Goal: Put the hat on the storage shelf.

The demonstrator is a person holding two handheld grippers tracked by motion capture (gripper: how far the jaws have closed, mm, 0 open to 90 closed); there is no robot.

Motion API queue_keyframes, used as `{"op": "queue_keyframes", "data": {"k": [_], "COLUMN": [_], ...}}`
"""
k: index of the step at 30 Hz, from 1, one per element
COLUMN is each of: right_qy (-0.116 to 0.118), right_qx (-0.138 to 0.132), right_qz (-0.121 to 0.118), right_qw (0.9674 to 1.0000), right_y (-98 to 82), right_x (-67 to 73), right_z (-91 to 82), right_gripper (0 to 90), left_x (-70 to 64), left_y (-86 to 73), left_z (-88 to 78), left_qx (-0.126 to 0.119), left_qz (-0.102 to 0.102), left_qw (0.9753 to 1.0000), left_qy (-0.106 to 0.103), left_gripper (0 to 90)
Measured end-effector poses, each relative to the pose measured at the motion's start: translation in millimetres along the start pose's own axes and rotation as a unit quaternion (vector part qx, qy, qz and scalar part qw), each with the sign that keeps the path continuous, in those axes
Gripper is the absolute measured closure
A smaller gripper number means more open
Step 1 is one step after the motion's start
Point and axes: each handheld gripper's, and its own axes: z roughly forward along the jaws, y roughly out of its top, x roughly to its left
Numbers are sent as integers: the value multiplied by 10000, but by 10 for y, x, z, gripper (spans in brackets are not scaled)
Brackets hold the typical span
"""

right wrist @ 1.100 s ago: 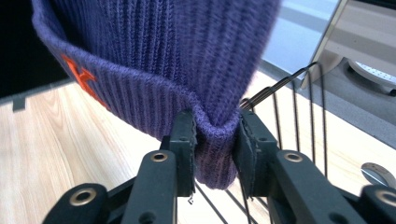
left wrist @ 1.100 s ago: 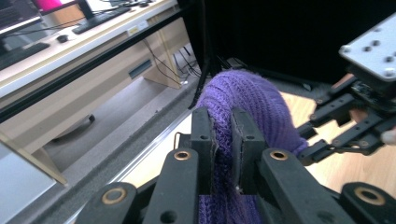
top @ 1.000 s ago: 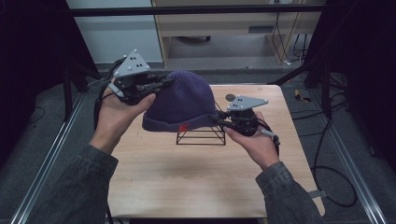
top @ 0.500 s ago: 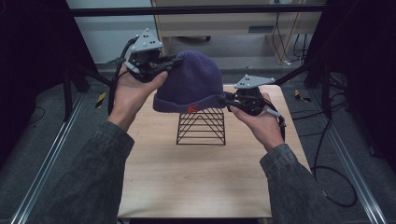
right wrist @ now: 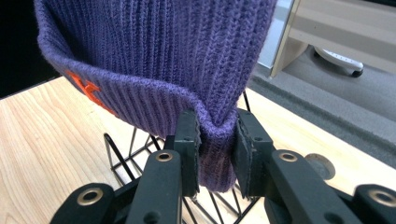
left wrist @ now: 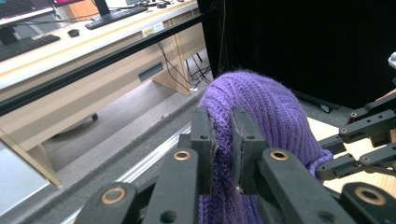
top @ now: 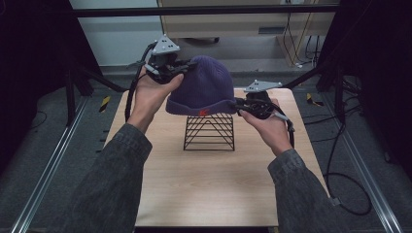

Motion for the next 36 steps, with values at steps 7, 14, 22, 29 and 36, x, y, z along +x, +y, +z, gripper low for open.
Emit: {"op": "queue_keyframes", "data": {"k": [7,14,22,29,36], "right_qy": [11,-10,-48,-132,-79], "right_qx": [163,359,516,709,832], "right_qz": [-2,-62,-76,27,47], "right_qw": [9999,9993,9986,9974,9965], "right_y": [-71,-146,-225,-359,-469], "right_x": [-9,27,6,-10,4], "right_z": [-7,31,37,60,108], "right_gripper": [731,734,738,746,745], "left_x": [-25,-20,-45,-106,-151], "left_y": [-87,-222,-314,-378,-470], "left_z": [69,151,232,310,362], "left_qx": [123,219,283,364,455], "left_qz": [23,-47,-61,-51,-36], "left_qw": [9999,9997,9996,9992,9988], "left_qy": [30,42,14,-151,-195], "left_gripper": [803,801,798,798,798]}}
